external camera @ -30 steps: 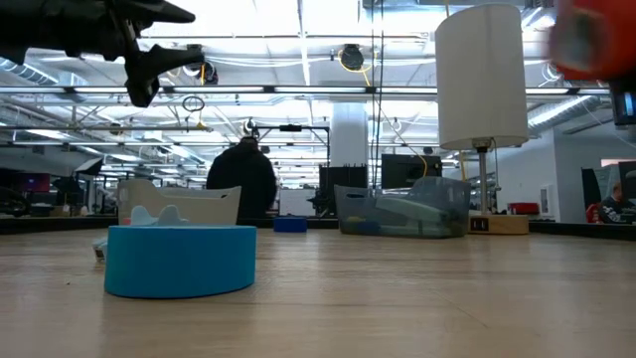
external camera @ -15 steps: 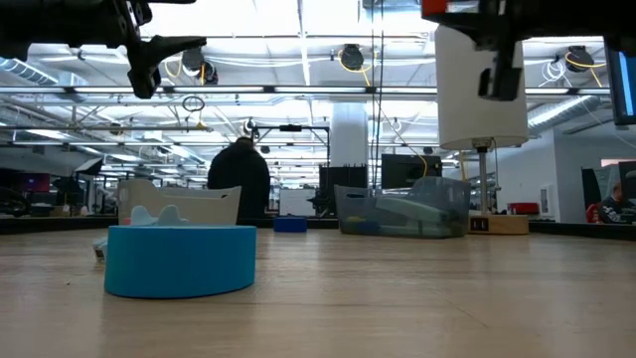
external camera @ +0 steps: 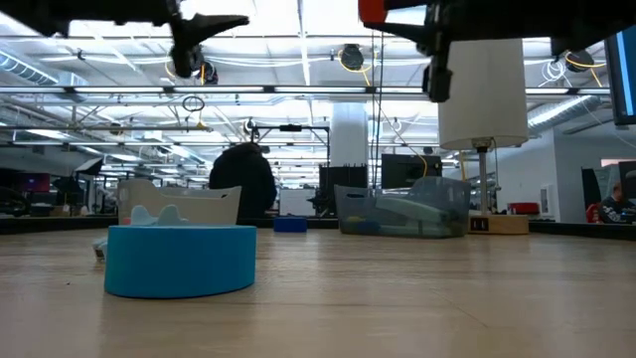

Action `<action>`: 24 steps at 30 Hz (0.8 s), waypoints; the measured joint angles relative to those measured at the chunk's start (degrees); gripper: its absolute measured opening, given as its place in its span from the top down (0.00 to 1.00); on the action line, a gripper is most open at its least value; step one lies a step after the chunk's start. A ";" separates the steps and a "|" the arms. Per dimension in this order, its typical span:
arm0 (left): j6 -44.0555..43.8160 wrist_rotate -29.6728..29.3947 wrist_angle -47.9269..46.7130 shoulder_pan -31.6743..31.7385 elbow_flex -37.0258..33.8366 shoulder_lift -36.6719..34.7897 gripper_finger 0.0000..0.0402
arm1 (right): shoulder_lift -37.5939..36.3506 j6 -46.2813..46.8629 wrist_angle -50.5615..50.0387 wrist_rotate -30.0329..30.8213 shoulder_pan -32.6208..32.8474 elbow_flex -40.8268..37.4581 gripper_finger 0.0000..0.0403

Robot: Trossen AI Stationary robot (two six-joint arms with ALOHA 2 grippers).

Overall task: Pick and place Stapler, Stapler remover, tape
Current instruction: Put the orange tape into the gray bin

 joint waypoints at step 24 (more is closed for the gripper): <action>8.59 7.15 -6.47 2.48 26.21 29.91 0.48 | 2.79 -5.29 -0.74 -3.64 -6.35 1.33 0.92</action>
